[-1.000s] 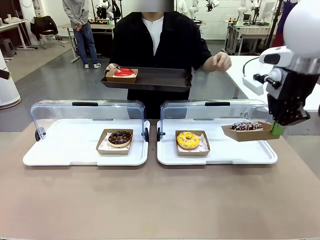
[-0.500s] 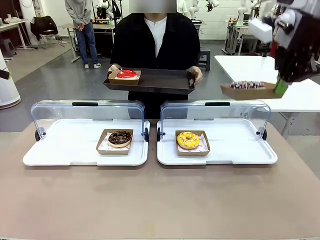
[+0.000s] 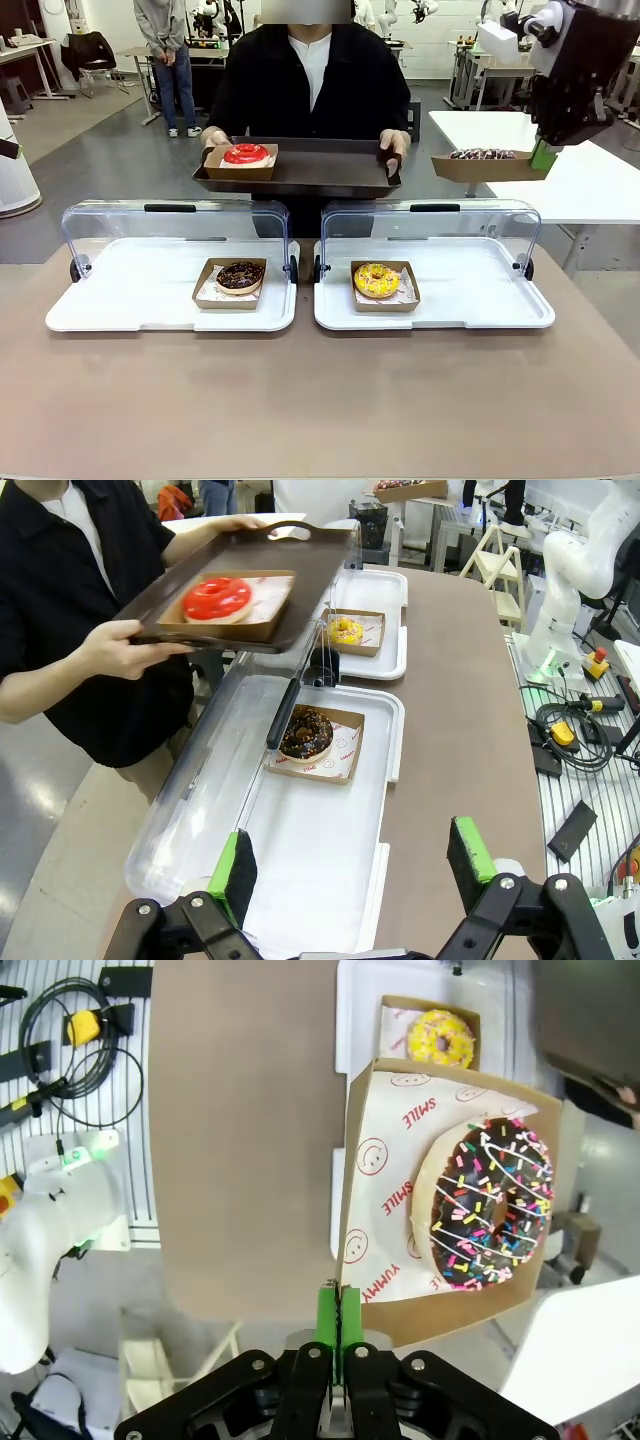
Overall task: Provide the desired donut to the person.
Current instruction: Pick up and lift the Paper togo box containing the Donut pointed at by the person, then place the picked Paper togo box onto the Handle tray extended by the person.
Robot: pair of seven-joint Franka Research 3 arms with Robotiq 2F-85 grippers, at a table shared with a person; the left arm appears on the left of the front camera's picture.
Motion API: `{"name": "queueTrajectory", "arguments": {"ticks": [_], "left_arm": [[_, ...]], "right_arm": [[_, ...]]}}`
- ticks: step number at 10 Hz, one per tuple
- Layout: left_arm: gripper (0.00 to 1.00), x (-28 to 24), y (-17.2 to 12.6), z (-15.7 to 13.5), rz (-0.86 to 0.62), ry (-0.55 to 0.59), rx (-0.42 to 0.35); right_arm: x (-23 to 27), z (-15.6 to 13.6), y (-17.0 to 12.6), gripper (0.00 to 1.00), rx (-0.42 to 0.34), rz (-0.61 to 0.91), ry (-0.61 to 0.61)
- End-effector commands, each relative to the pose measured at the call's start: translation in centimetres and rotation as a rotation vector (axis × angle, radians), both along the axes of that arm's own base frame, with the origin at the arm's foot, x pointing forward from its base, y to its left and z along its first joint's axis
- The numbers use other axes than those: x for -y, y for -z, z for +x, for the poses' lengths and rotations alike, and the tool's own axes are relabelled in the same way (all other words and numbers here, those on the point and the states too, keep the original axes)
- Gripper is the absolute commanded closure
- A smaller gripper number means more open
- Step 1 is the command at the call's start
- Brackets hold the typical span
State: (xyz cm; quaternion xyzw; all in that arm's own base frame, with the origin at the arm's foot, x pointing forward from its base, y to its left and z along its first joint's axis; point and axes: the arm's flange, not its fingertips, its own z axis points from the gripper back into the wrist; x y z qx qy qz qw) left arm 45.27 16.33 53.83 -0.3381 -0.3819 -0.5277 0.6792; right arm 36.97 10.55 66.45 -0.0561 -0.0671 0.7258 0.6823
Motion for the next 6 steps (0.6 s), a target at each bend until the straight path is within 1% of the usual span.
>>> {"name": "queueTrajectory", "arguments": {"ticks": [1,6], "left_arm": [[0.0,-0.04,-0.14,-0.04,-0.003,-0.006,0.004],[0.0,-0.04,-0.14,-0.04,-0.003,-0.006,0.004]], "right_arm": [[0.21,-0.79,-0.6,1.0,0.016,0.005,-0.002],[0.21,-0.79,-0.6,1.0,0.016,0.005,-0.002]]}}
